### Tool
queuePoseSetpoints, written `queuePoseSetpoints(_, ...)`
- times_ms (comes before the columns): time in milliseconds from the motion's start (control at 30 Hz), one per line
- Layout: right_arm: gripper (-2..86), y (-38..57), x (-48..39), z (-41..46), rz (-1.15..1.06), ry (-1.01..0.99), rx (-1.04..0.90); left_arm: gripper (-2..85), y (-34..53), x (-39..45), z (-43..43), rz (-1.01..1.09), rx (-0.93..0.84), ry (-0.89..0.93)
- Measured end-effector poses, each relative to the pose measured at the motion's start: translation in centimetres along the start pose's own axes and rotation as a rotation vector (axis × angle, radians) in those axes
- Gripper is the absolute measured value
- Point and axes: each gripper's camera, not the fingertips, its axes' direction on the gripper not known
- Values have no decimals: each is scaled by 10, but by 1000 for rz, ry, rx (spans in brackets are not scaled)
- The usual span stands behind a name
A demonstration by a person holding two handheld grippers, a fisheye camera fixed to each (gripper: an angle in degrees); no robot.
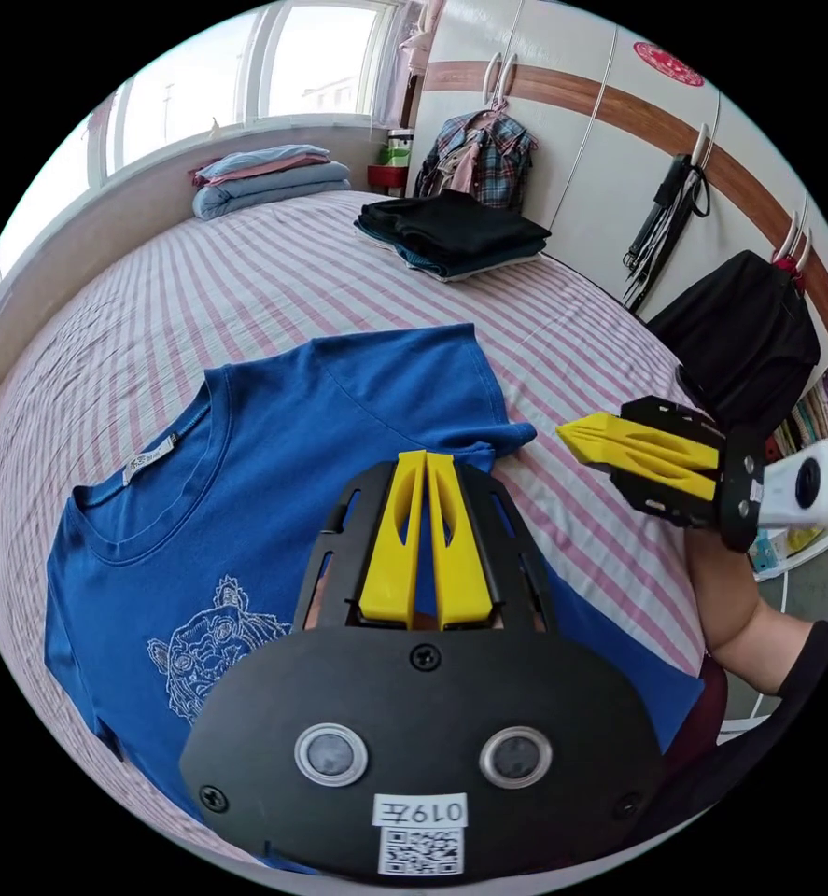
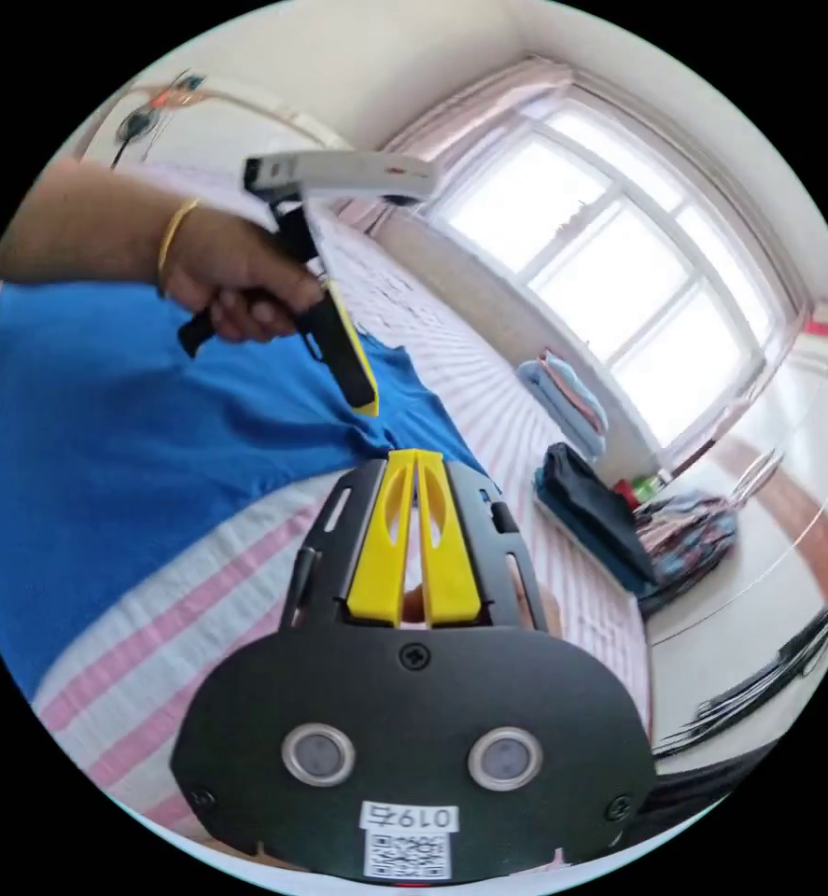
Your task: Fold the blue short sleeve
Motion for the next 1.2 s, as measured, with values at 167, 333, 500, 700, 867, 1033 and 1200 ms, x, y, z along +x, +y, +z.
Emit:
queuePoseSetpoints(167,90,19,132,16,567,-582,72,10,8,-7,2,-4,-9,6)
queuePoseSetpoints(333,68,58,191,99,900,-859,-154,11,17,-16,-1,-24,0,25)
queuePoseSetpoints(500,52,68,190,129,911,-748,-314,11,29,-32,4,-68,-4,101)
queuePoseSetpoints(700,74,48,206,141,875,-639,-344,9,50,-43,8,-69,-7,125)
queuePoseSetpoints(867,68,39,224,157,886,-610,-349,8,72,-48,11,-64,-14,135)
queuePoseSetpoints(1033,-2,44,233,165,873,-542,-383,8,93,-49,15,-52,-28,126)
queuePoseSetpoints(1200,-5,81,254,165,992,-640,-322,8,116,-50,19,-46,-49,102)
